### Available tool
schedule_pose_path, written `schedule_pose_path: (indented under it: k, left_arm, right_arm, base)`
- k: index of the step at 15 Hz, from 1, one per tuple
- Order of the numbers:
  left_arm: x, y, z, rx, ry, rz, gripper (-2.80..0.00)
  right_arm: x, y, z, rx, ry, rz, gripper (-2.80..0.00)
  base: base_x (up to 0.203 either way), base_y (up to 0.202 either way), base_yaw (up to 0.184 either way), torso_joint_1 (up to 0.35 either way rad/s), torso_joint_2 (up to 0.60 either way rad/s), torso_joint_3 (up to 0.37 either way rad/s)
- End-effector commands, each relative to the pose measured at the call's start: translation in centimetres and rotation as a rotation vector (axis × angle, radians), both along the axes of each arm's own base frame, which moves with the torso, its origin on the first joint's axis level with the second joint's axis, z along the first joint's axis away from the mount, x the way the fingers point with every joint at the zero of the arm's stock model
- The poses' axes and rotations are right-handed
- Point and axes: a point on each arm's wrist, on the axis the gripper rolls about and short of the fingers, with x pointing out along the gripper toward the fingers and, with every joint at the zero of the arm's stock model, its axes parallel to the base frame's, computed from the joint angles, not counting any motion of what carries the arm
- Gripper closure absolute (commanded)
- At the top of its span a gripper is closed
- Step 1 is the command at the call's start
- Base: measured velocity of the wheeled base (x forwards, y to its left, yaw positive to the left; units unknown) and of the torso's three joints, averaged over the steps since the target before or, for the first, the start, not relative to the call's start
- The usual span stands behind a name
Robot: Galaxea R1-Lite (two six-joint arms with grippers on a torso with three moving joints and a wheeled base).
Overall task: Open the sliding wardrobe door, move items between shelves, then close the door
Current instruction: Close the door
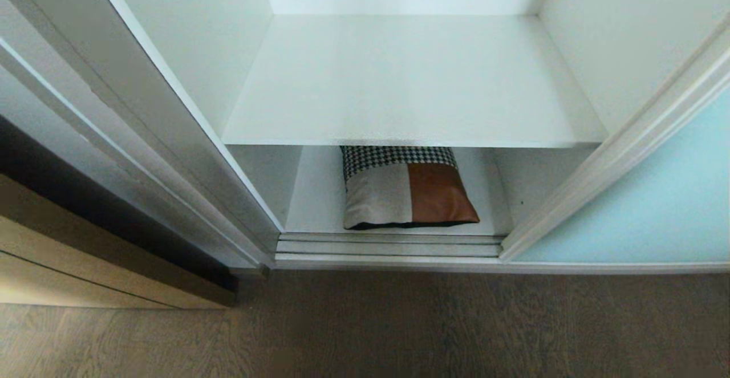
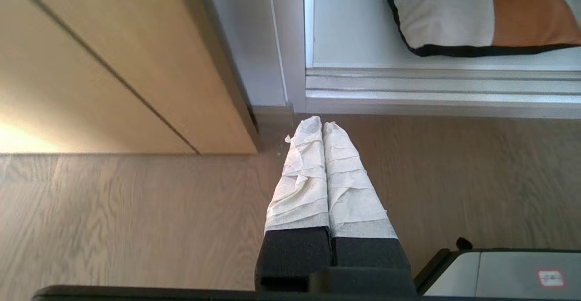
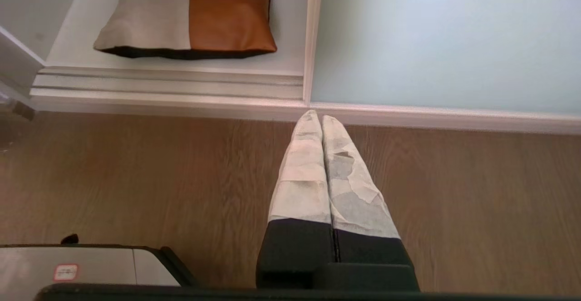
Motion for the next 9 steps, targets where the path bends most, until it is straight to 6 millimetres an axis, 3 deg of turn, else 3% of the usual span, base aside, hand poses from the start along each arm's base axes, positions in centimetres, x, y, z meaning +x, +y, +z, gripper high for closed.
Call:
schedule_pose_path:
  k: [1, 9]
  left_arm:
    - [0.02, 0.00, -0.04, 0.000, 0.003, 0.000, 0.00]
    - [0.02, 0.00, -0.02, 0.000, 0.001, 0.000, 0.00]
  right_arm:
    - [0.00, 0.00, -0.01, 0.001, 0.001, 0.001, 0.00]
    - [-0.01, -0.01, 0.01, 0.003, -0.002, -0.003, 0.00]
  base:
    - [0.000, 0.000, 0.000, 0.000, 0.00, 0.000]
    - [0.000, 0.000, 0.000, 0.000, 0.00, 0.000]
